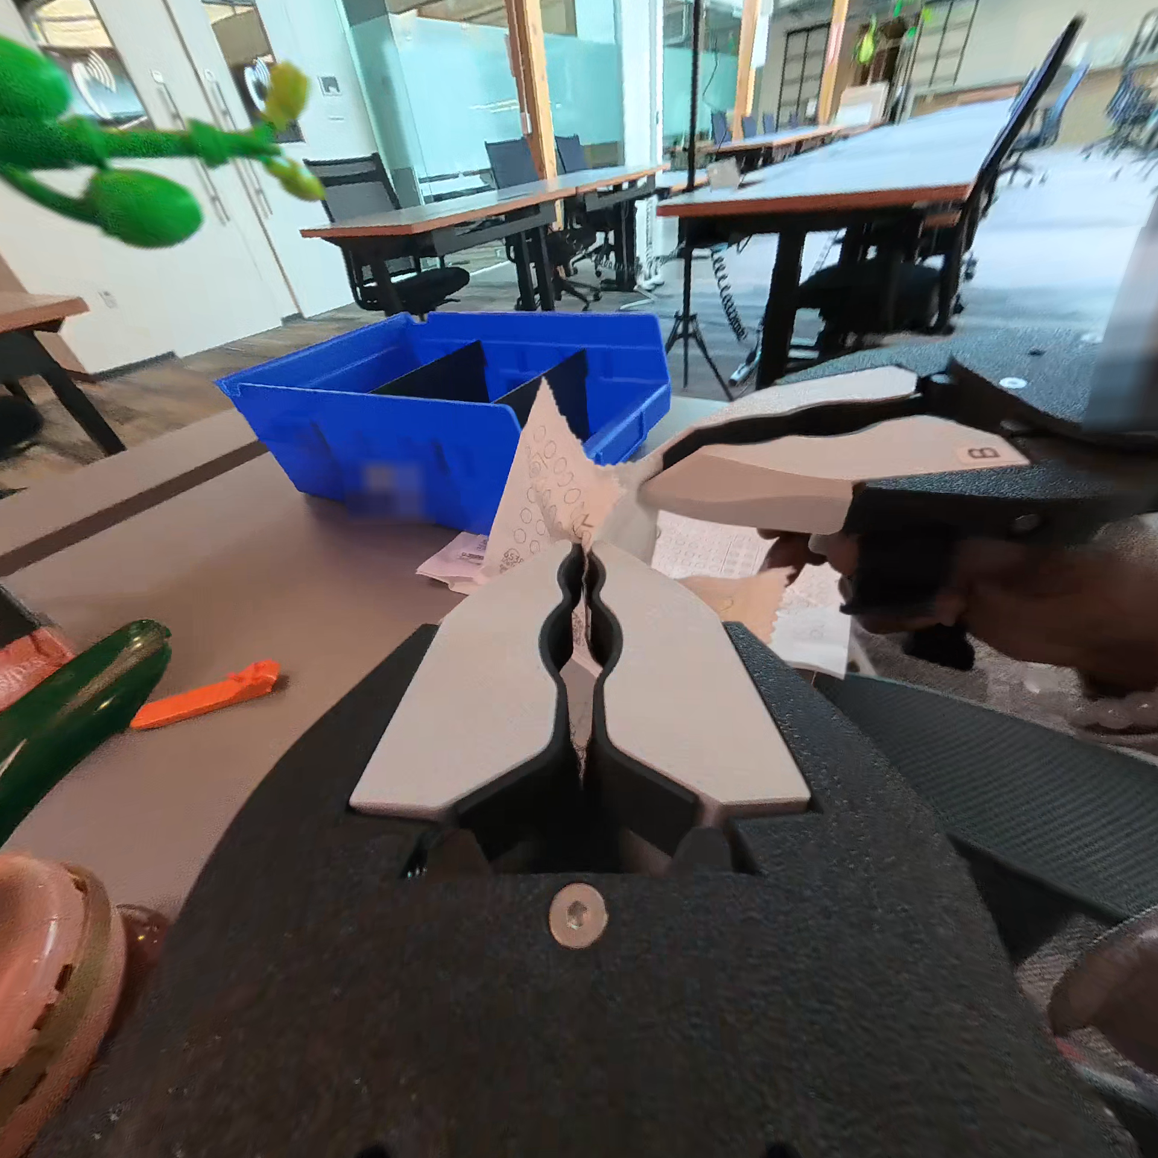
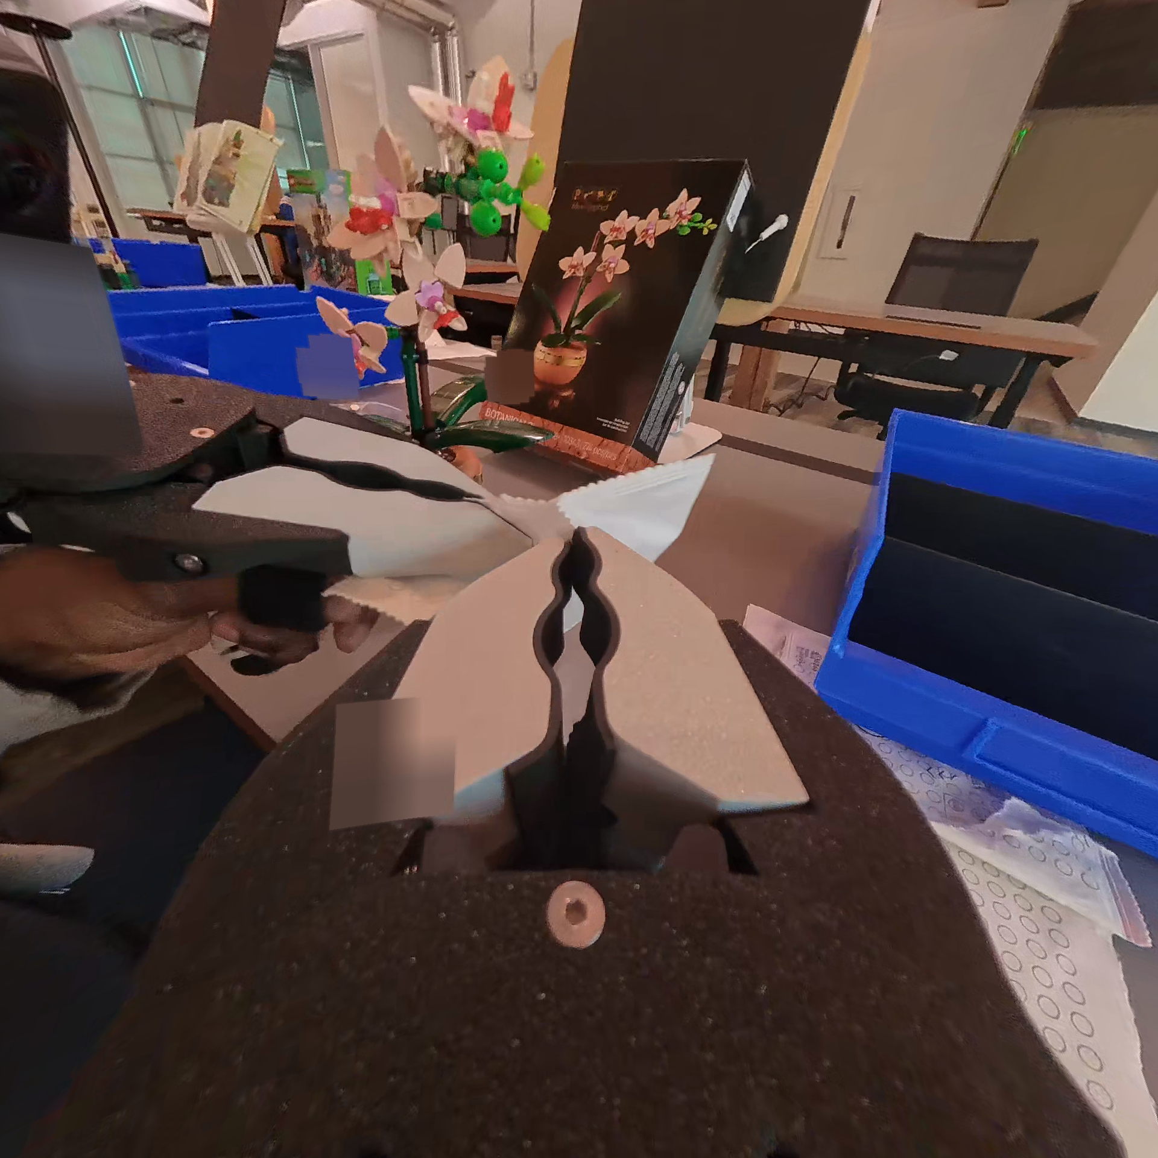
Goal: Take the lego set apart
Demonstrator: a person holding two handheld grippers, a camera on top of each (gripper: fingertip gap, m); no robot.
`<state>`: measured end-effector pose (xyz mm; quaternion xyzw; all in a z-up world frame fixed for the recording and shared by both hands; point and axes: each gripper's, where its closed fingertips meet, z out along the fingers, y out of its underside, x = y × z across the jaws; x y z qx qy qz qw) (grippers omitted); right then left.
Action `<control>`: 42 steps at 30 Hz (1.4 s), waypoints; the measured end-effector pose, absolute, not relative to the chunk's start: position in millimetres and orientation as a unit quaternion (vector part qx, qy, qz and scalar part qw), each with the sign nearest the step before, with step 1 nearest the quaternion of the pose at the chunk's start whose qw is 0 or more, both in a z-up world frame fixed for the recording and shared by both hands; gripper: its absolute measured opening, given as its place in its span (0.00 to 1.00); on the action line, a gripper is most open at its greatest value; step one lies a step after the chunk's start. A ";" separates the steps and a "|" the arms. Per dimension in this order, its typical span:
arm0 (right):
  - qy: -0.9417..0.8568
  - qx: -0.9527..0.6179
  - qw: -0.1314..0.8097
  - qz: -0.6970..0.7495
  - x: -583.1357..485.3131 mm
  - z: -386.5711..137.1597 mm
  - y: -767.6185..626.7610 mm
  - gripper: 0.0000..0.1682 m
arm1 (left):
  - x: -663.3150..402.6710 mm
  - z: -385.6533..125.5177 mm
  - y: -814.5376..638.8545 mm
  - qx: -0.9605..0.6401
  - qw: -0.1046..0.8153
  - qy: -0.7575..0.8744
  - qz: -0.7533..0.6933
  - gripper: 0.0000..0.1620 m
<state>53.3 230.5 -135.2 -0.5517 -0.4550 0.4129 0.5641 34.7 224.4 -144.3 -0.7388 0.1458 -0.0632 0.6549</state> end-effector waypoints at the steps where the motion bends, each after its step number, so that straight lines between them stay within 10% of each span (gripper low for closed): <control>1: -0.452 -0.555 0.559 0.419 53.4 -135.3 230.9 0.00 | 33.2 -143.7 224.4 -0.738 0.657 0.138 -0.073 0.00; 16: -0.509 -0.579 0.567 0.288 46.3 -143.4 227.2 0.15 | 33.5 -157.7 227.1 -0.728 0.631 0.236 0.124 0.00; 30: -0.514 -0.575 0.576 0.268 41.2 -145.7 230.6 0.00 | 33.4 -156.3 225.7 -0.717 0.641 0.241 0.131 0.00; 33: -0.554 -0.559 0.580 0.211 39.3 -150.6 227.9 0.00 | 27.1 -153.4 229.1 -0.723 0.637 0.227 0.138 0.15; 42: -0.552 -0.545 0.580 0.249 39.5 -142.9 218.9 0.00 | 27.1 -146.4 227.0 -0.717 0.660 0.204 0.098 0.00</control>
